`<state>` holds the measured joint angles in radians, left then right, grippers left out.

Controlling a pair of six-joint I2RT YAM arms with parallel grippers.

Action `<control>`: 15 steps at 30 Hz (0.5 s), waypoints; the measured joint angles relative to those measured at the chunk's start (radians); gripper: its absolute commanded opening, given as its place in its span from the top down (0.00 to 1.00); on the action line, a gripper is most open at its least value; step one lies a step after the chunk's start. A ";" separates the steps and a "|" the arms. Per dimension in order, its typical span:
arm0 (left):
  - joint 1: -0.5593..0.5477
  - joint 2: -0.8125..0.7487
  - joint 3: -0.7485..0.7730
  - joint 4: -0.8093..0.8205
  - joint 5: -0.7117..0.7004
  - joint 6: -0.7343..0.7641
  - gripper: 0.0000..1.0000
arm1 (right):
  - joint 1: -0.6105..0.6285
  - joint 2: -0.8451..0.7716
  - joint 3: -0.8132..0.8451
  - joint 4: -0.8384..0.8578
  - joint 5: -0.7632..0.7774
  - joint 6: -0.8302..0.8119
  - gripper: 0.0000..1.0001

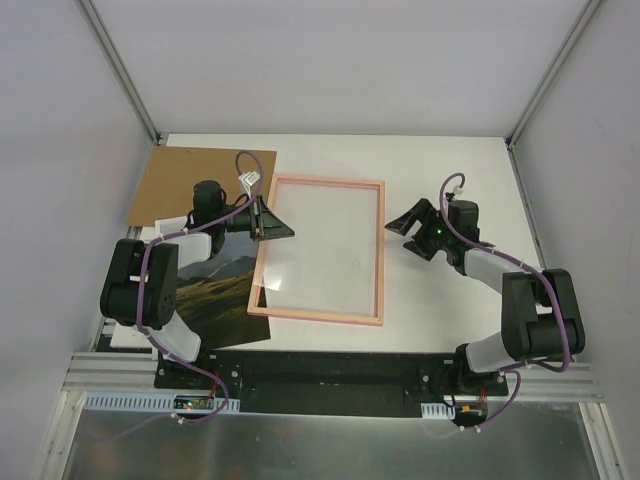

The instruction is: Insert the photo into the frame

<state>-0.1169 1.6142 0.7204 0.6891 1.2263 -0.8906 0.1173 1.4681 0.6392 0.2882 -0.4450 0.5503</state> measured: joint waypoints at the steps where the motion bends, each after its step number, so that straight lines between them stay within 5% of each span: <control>1: -0.002 0.002 0.000 0.005 0.000 -0.003 1.00 | 0.000 0.000 0.000 0.000 -0.002 0.000 0.04; 15: -0.006 0.032 0.000 0.046 0.000 -0.034 1.00 | 0.000 0.000 0.000 0.000 -0.006 0.000 0.04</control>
<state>-0.1230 1.6466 0.7208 0.7353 1.2259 -0.9249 0.1173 1.4681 0.6392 0.2882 -0.4507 0.5503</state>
